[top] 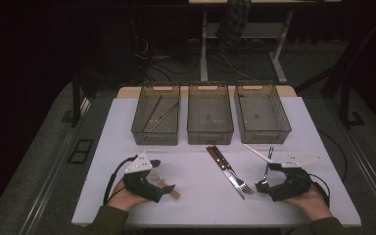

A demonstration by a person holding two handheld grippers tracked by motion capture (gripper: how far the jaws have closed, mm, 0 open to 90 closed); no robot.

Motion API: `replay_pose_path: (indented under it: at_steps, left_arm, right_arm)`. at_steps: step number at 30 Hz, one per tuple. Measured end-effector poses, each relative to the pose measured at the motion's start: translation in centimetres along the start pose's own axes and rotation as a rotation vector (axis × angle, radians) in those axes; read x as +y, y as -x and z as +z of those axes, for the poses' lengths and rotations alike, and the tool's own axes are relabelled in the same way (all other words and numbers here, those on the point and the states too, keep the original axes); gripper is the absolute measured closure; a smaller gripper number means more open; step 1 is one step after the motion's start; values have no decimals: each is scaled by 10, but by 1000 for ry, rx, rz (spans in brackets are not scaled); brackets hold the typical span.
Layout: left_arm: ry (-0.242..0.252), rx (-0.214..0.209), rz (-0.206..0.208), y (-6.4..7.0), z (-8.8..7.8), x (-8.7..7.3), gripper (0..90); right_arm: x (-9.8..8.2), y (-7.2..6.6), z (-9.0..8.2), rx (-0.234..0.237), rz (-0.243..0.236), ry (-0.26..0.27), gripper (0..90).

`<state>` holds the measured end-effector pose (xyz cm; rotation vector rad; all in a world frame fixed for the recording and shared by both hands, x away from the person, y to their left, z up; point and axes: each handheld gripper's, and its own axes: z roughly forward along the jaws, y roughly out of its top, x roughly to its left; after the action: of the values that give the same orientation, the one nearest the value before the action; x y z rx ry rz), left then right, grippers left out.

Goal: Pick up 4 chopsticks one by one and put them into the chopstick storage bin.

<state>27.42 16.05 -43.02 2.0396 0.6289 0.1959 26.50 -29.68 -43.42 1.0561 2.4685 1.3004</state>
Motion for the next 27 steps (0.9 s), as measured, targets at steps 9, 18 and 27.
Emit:
replay_pose_path:
  at_steps: [9,18,27]
  left_arm:
    - [-8,-8,1,0,2,-1,0]
    - [-16,-3,3,1,3,-1,0]
    - [-20,-5,2,1,4,-1,0]
  right_arm:
    - [1,10,-5,-38,1,-26,68]
    - [-1,23,-17,-62,5,-48,235]
    - [-2,32,-23,-70,1,-91,420]
